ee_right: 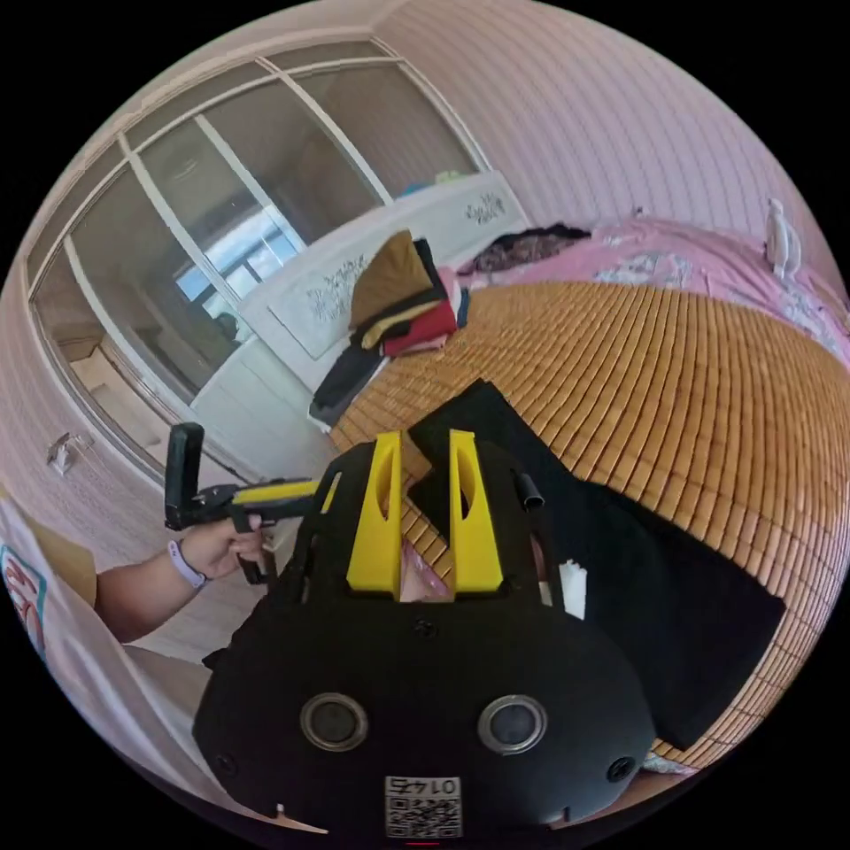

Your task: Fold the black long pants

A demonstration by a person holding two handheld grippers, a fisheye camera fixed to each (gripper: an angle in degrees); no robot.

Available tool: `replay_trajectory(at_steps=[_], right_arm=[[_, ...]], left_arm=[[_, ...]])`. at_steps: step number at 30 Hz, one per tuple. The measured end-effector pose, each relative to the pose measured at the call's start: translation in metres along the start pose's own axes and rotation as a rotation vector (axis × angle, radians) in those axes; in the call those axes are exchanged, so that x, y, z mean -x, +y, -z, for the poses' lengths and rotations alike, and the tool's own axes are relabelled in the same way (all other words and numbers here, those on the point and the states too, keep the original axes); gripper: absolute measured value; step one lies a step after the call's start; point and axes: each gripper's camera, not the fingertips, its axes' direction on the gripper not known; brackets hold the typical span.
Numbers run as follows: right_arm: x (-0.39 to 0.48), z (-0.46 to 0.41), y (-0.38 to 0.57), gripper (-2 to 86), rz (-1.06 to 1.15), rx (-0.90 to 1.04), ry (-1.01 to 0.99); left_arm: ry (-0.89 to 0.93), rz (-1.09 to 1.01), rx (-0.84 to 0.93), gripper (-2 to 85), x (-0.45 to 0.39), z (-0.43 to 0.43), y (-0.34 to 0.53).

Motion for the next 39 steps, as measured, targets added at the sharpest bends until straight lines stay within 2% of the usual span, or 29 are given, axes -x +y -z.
replay_trajectory(at_steps=[3,9,11,16,21,23,27,29,33,34,39], right_arm=[[-0.020,-0.040,0.030,8.8,-0.060,0.127,0.008],[-0.052,-0.010,0.071,7.8,-0.087,0.154,0.138],[-0.060,0.001,0.085,7.6,-0.105,0.146,0.181],[-0.071,0.011,0.123,7.3,-0.156,0.151,0.277],[-0.077,0.002,0.142,6.8,-0.196,0.140,0.295],[-0.078,0.000,0.143,6.6,-0.203,0.120,0.294],[-0.078,-0.007,0.137,6.5,-0.199,0.074,0.296],[-0.077,-0.014,0.133,6.7,-0.183,0.070,0.303],[-0.084,-0.044,0.129,7.1,-0.175,0.123,0.312],[-0.087,-0.054,0.129,7.1,-0.170,0.146,0.312],[-0.087,-0.088,0.114,6.1,-0.074,0.252,0.370]], left_arm=[[-0.015,0.061,0.020,4.8,0.036,0.003,-0.001],[0.047,0.018,0.022,5.7,0.029,-0.049,-0.051],[-0.001,-0.010,0.047,6.7,0.014,-0.079,-0.069],[-0.182,-0.125,0.248,8.1,-0.017,-0.162,-0.092],[-0.195,-0.198,0.246,4.7,-0.043,-0.150,-0.097],[-0.201,-0.229,0.195,4.5,-0.061,-0.130,-0.098],[-0.093,-0.229,0.066,4.4,-0.085,-0.066,-0.101],[-0.099,-0.187,0.068,4.6,-0.073,-0.057,-0.098],[-0.254,-0.127,0.274,5.3,-0.032,-0.116,-0.083],[-0.219,-0.100,0.298,5.3,-0.026,-0.120,-0.083],[-0.217,-0.139,0.148,3.9,-0.053,-0.073,-0.086]])
